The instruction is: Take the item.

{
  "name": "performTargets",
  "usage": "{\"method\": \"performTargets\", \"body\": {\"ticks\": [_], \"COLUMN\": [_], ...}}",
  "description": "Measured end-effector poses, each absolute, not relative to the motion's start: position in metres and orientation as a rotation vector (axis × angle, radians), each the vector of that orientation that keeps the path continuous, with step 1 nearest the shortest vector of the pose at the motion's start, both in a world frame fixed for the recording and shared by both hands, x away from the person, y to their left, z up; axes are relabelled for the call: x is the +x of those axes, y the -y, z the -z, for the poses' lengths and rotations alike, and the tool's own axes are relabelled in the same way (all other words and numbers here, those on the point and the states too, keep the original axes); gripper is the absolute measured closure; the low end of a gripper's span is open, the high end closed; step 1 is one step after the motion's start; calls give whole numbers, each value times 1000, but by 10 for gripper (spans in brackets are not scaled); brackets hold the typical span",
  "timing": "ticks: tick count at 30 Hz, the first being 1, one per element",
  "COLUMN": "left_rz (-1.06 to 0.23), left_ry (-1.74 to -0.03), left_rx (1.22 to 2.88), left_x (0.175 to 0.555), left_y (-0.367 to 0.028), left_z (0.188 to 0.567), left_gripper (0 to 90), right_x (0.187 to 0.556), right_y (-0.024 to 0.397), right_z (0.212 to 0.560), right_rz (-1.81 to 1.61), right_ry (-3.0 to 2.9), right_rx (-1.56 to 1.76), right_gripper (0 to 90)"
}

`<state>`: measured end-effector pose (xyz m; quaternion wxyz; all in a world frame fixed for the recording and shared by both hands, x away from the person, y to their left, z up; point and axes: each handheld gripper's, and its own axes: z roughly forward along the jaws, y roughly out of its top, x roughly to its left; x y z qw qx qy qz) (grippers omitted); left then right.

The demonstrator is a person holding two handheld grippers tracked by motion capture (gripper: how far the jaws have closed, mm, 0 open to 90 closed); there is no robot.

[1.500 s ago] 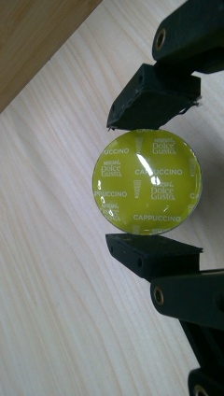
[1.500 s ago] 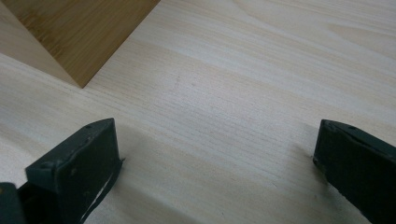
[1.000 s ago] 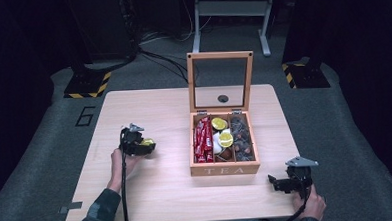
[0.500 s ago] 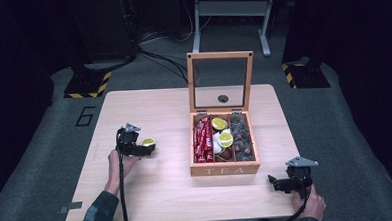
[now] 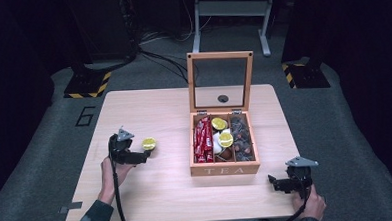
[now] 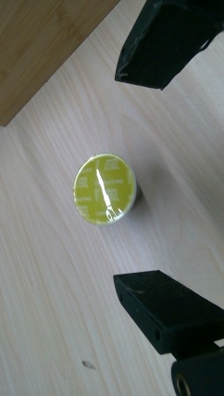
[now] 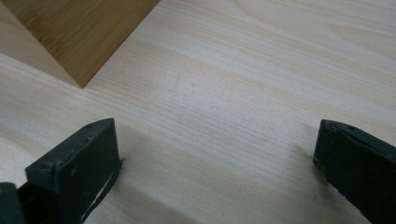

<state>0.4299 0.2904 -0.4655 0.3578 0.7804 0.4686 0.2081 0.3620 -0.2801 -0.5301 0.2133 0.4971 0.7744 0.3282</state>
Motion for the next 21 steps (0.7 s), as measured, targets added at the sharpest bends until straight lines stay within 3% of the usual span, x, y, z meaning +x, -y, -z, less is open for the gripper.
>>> {"method": "performTargets", "body": {"ticks": [21], "left_rz": [-607], "left_ry": [-1202], "left_rx": [2043], "left_x": [372], "left_y": [-312], "left_z": [488], "left_gripper": [1], "right_x": [362], "right_y": [280], "right_z": [530], "right_rz": [-911], "right_ry": [-2149], "right_rx": [1381], "right_gripper": [0]}}
